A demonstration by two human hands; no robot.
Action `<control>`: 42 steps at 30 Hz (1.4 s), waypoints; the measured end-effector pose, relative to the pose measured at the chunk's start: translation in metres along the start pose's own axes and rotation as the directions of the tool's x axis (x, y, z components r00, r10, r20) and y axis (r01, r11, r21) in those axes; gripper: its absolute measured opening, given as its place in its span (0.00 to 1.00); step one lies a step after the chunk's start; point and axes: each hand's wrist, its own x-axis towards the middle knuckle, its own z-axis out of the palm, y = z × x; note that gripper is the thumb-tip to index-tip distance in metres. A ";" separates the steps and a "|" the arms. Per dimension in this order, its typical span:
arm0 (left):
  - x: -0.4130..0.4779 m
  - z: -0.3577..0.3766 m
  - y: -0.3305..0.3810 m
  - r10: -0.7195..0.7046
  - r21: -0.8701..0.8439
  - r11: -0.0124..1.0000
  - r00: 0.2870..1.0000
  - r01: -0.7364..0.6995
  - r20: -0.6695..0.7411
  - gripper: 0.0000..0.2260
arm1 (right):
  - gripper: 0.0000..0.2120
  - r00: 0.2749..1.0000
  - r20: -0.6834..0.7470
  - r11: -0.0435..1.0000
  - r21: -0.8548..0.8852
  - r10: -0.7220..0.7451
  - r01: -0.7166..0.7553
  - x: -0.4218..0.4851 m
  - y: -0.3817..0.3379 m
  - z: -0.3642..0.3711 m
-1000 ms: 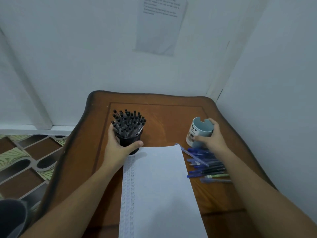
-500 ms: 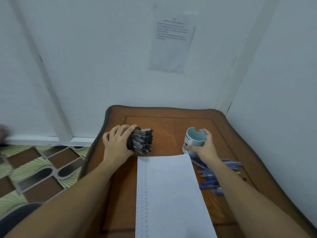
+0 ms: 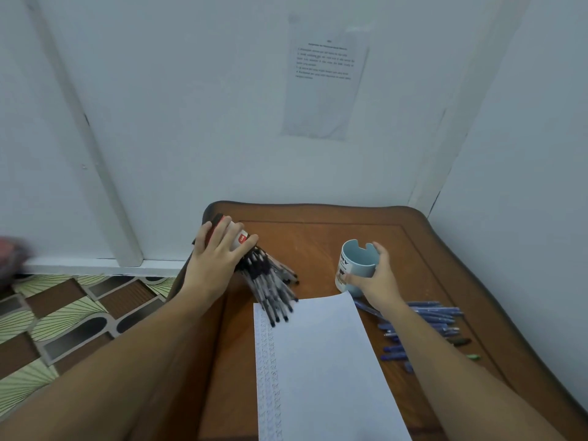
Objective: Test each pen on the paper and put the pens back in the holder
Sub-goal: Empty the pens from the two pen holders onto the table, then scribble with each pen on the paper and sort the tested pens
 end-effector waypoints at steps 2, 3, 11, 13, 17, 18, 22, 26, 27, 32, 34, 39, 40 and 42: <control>-0.001 0.001 -0.006 -0.005 0.015 1.000 1.000 0.005 0.008 0.37 | 0.45 1.000 0.002 1.000 0.001 -0.006 0.006 0.000 0.000 0.000; -0.002 0.002 -0.009 -0.007 0.018 1.000 1.000 0.007 0.010 0.38 | 0.45 1.000 0.002 1.000 0.002 -0.007 0.007 0.000 0.000 0.000; -0.017 0.003 -0.053 -0.082 0.089 0.993 0.996 0.079 0.031 0.41 | 0.46 1.000 0.012 1.000 0.005 -0.029 0.029 0.000 -0.001 -0.002; -0.018 0.001 -0.061 -0.124 0.080 0.989 0.992 0.125 -0.011 0.37 | 0.46 0.999 0.011 0.999 0.001 -0.035 0.035 0.001 -0.001 -0.003; -0.004 -0.001 -0.051 -0.203 -0.025 0.979 0.978 0.202 -0.039 0.34 | 0.46 0.999 -0.001 0.999 0.004 -0.036 0.036 0.002 0.000 -0.004; 0.004 0.000 -0.044 -0.212 -0.073 0.975 0.977 0.210 -0.022 0.34 | 0.46 0.999 -0.003 0.999 0.001 -0.038 0.038 0.003 0.000 -0.005; 0.043 -0.007 0.008 -0.250 -0.396 0.880 0.965 0.262 0.081 0.40 | 0.46 0.999 0.000 0.999 -0.014 -0.048 0.048 0.008 0.003 -0.010; 0.082 -0.006 0.072 -0.245 -0.830 0.421 0.927 0.367 0.285 0.43 | 0.46 0.999 -0.004 0.999 -0.025 -0.042 0.042 0.017 0.005 -0.018; 0.091 -0.002 0.087 -0.240 -0.864 0.313 0.913 0.393 0.329 0.43 | 0.46 0.999 -0.006 0.999 -0.018 -0.040 0.040 0.019 0.006 -0.021; 0.119 0.032 0.140 -0.123 -0.854 0.117 0.861 0.506 0.493 0.42 | 0.46 0.999 -0.032 0.999 -0.007 -0.035 0.035 0.031 0.010 -0.035; 0.119 0.048 0.150 -0.078 -0.831 0.107 0.838 0.545 0.540 0.43 | 0.47 0.998 -0.048 0.999 -0.015 -0.037 0.036 0.036 0.012 -0.041; 0.110 0.070 0.157 -0.062 -0.807 0.066 0.810 0.587 0.584 0.44 | 0.48 0.996 -0.071 0.998 0.001 -0.060 0.061 0.041 0.020 -0.042; 0.110 0.071 0.157 -0.058 -0.805 0.056 0.807 0.591 0.588 0.45 | 0.49 0.995 -0.078 0.998 0.011 -0.060 0.061 0.042 0.022 -0.041; 0.110 0.072 0.156 -0.052 -0.799 0.043 0.800 0.600 0.598 0.46 | 0.51 0.994 -0.092 0.998 0.022 -0.054 0.056 0.042 0.025 -0.039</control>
